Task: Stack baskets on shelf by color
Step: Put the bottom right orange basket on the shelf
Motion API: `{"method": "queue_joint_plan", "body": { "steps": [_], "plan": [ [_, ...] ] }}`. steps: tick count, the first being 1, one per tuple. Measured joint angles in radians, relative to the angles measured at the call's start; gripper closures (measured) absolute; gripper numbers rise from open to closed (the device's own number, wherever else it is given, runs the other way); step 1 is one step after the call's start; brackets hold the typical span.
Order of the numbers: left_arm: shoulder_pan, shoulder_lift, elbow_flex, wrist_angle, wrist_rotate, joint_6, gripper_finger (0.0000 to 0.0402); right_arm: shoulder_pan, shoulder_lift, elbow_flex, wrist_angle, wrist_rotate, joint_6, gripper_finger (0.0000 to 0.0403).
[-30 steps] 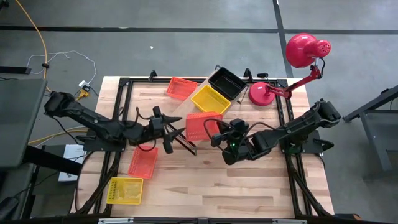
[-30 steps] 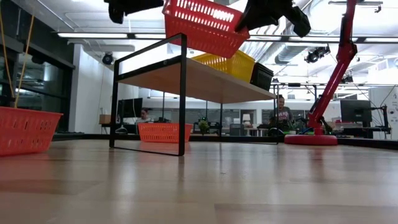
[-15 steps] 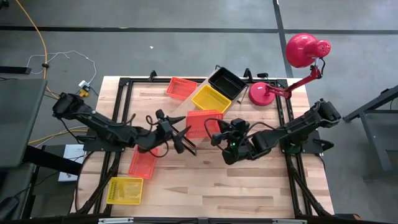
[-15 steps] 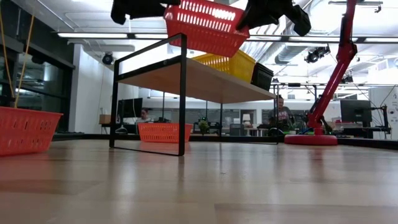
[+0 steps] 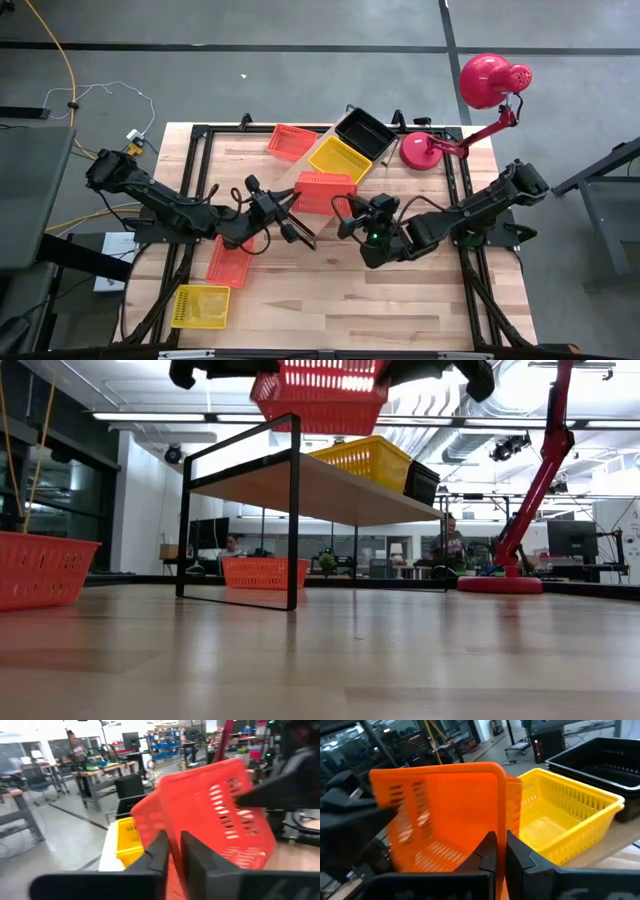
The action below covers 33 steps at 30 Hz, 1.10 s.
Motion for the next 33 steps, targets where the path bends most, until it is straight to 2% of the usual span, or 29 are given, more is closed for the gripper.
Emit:
{"method": "queue_joint_plan", "body": {
  "steps": [5, 12, 15, 22, 25, 29, 33],
  "plan": [
    [-0.018, -0.001, 0.000, 0.001, -0.048, 0.025, 0.0391, 0.009, 0.000, 0.000, 0.022, -0.012, -0.076, 0.0402],
    [-0.034, -0.001, 0.000, 0.015, -0.061, 0.048, 0.0400, 0.010, 0.000, 0.000, 0.040, -0.022, -0.170, 0.0391],
    [-0.035, -0.001, 0.000, 0.042, -0.067, 0.070, 0.0400, 0.011, 0.000, 0.000, 0.060, -0.040, -0.211, 0.0356],
    [-0.035, 0.000, 0.000, 0.046, -0.083, 0.121, 0.0401, 0.022, -0.009, 0.000, 0.077, -0.048, -0.250, 0.0228],
    [-0.036, -0.014, -0.001, 0.042, -0.098, 0.162, 0.0401, 0.039, -0.032, 0.000, 0.077, -0.038, -0.290, 0.0187],
    [-0.040, -0.060, -0.001, 0.026, -0.115, 0.215, 0.0401, 0.065, -0.067, 0.000, 0.077, -0.010, -0.335, 0.0160],
    [-0.061, -0.127, -0.001, -0.006, -0.180, 0.294, 0.0401, 0.091, -0.099, 0.000, 0.068, -0.009, -0.392, 0.0156]
  ]
}}
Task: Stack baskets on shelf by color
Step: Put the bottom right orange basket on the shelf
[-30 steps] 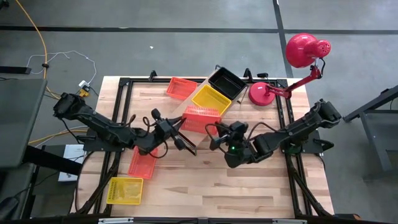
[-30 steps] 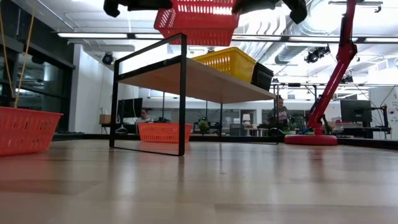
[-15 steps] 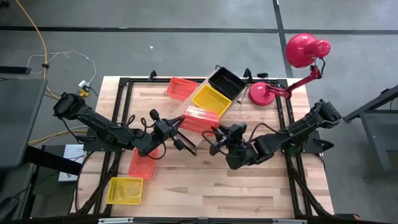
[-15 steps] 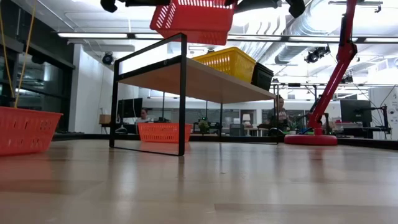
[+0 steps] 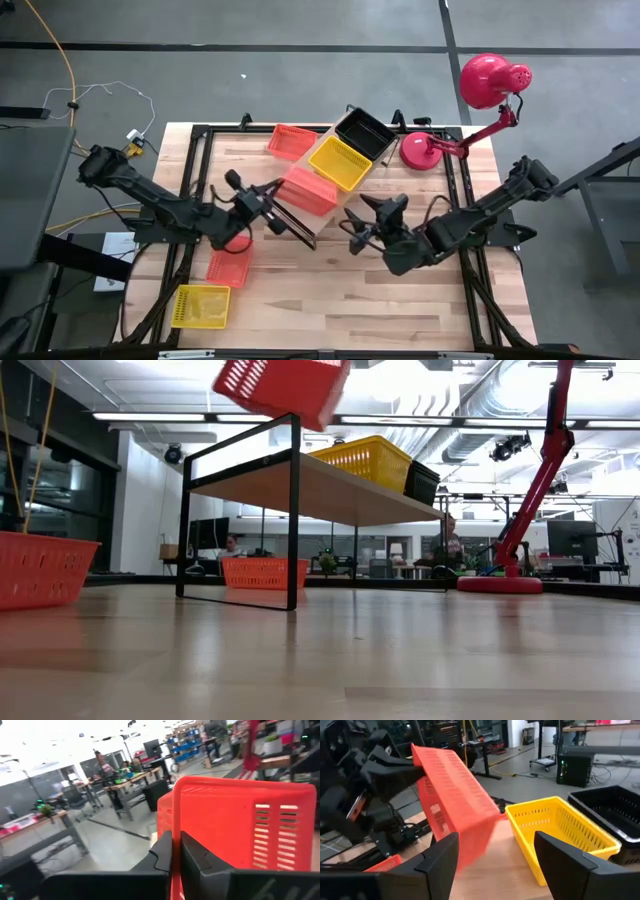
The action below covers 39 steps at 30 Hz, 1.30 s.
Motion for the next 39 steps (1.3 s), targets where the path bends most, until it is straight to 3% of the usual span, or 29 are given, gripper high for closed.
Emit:
{"method": "queue_joint_plan", "body": {
  "steps": [4, 7, 12, 16, 22, 26, 31, 39],
  "plan": [
    [-0.028, -0.084, 0.001, -0.068, -0.038, 0.032, 0.0401, 0.035, -0.040, 0.000, -0.015, 0.001, -0.059, 0.0155],
    [-0.040, -0.141, 0.030, -0.202, 0.024, -0.047, 0.0401, 0.058, -0.065, 0.000, -0.036, 0.002, -0.087, 0.0155],
    [0.016, -0.185, 0.133, -0.522, 0.320, -0.329, 0.0401, 0.079, -0.093, 0.000, -0.082, 0.027, -0.095, 0.0155],
    [0.132, -0.161, 0.209, -0.700, 0.435, -0.416, 0.0401, 0.079, -0.098, 0.000, -0.111, 0.026, -0.094, 0.0155],
    [0.365, -0.099, 0.378, -0.974, 0.783, -0.566, 0.0401, 0.078, -0.097, 0.000, -0.161, 0.001, -0.069, 0.0155],
    [0.472, -0.047, 0.455, -1.104, 0.918, -0.632, 0.0401, 0.078, -0.097, 0.000, -0.182, -0.011, -0.067, 0.0155],
    [0.559, 0.020, 0.492, -1.224, 1.031, -0.778, 0.0401, 0.078, -0.097, 0.000, -0.186, -0.013, -0.066, 0.0155],
    [0.577, 0.121, 0.492, -1.288, 1.041, -0.919, 0.0401, 0.078, -0.097, 0.000, -0.191, -0.026, -0.066, 0.0155]
  ]
}}
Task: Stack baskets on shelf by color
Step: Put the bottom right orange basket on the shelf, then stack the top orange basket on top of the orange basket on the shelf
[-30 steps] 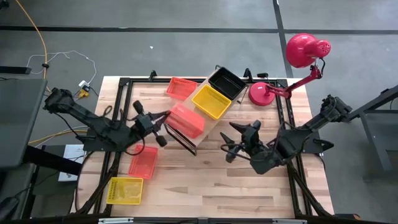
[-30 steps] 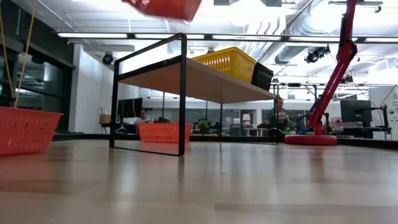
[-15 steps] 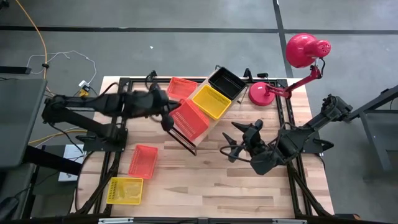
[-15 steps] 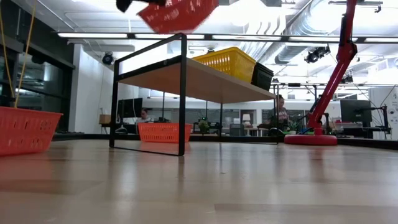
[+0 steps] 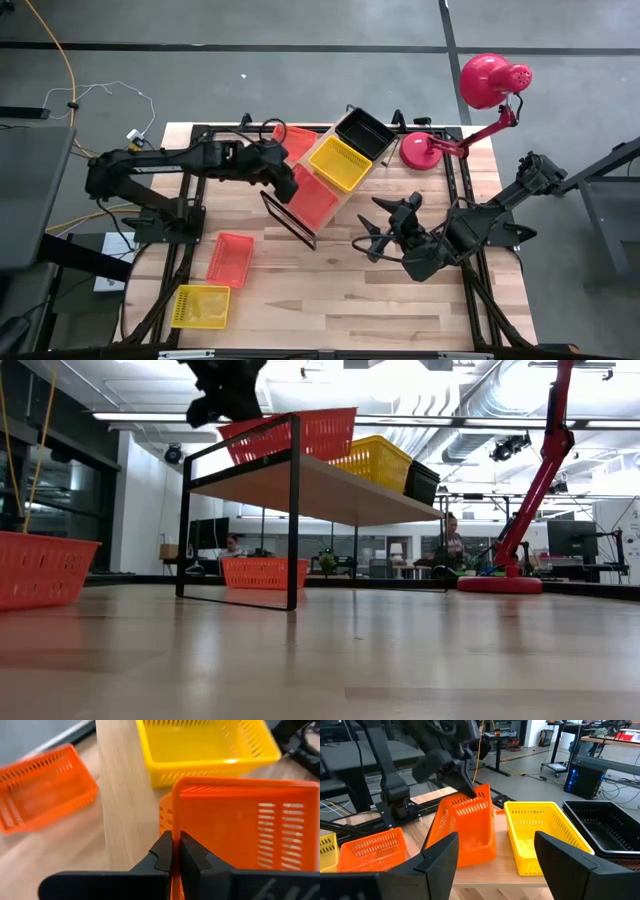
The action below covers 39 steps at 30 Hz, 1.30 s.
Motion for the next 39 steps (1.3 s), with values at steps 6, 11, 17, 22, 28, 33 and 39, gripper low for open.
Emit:
{"method": "queue_joint_plan", "body": {
  "steps": [6, 11, 17, 22, 28, 33, 39],
  "plan": [
    [0.000, 0.039, 0.000, -0.016, 0.068, -0.051, 0.0401, 0.000, 0.000, 0.000, -0.016, -0.012, 0.000, 0.0155],
    [0.000, 0.047, 0.000, -0.023, 0.089, -0.025, 0.0399, 0.000, 0.000, 0.000, -0.019, -0.012, 0.008, 0.0155],
    [0.000, 0.046, 0.000, -0.027, 0.074, 0.005, 0.0369, 0.000, 0.000, 0.000, -0.052, -0.030, 0.052, 0.0155],
    [0.000, 0.046, 0.000, -0.029, 0.073, 0.025, 0.0333, 0.000, 0.000, 0.000, -0.052, -0.031, 0.052, 0.0155],
    [0.020, 0.012, 0.024, -0.047, 0.072, 0.052, 0.0293, -0.003, 0.000, 0.000, -0.052, -0.031, 0.076, 0.0155],
    [0.047, -0.061, 0.083, -0.062, 0.022, 0.091, 0.0271, -0.003, 0.000, 0.000, -0.051, -0.031, 0.079, 0.0155],
    [0.091, -0.177, 0.076, -0.052, -0.250, 0.198, 0.0261, -0.003, 0.000, 0.000, -0.051, -0.036, 0.094, 0.0155]
  ]
}}
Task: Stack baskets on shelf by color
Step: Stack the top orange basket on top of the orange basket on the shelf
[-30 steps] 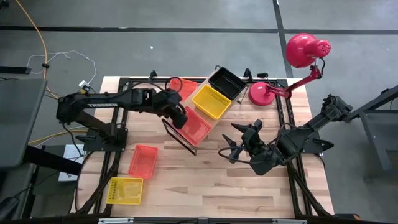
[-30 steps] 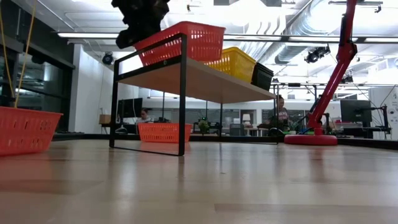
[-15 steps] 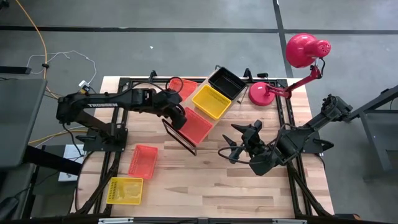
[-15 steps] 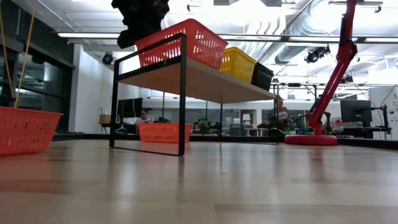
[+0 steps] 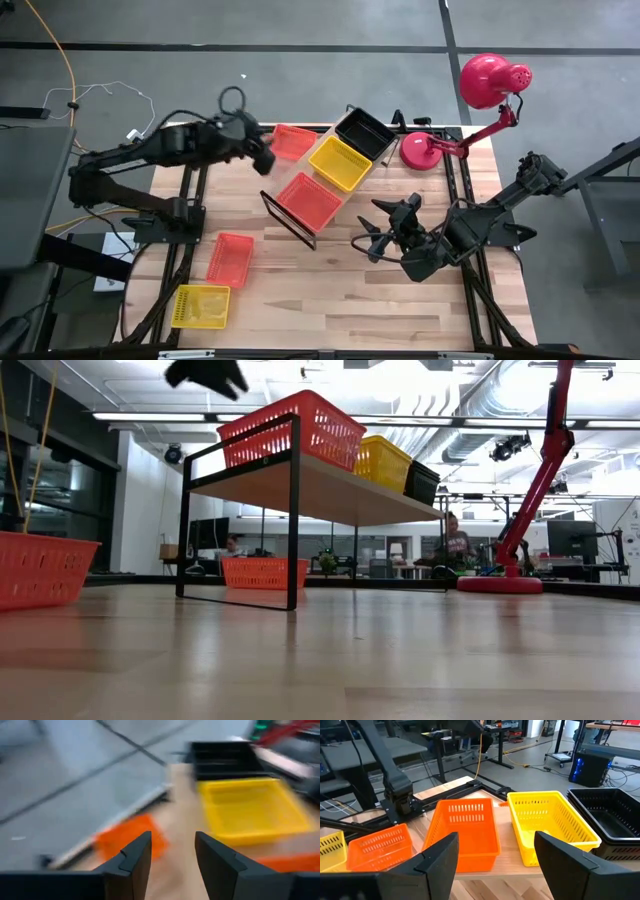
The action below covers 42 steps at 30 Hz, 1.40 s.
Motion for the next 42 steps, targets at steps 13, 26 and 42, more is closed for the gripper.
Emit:
{"method": "queue_joint_plan", "body": {
  "steps": [13, 26, 42],
  "plan": [
    [0.441, 0.070, -0.320, 0.280, 0.205, -0.007, 0.0261, 0.000, 0.000, 0.000, 0.000, -0.028, 0.018, 0.0155],
    [0.536, 0.284, -0.401, 0.427, 0.319, -0.016, 0.0261, -0.001, 0.000, 0.000, -0.003, -0.030, 0.019, 0.0155],
    [0.535, 0.452, -0.401, 0.543, 0.276, -0.017, 0.0261, -0.001, 0.000, 0.000, -0.003, -0.030, 0.027, 0.0155]
  ]
}}
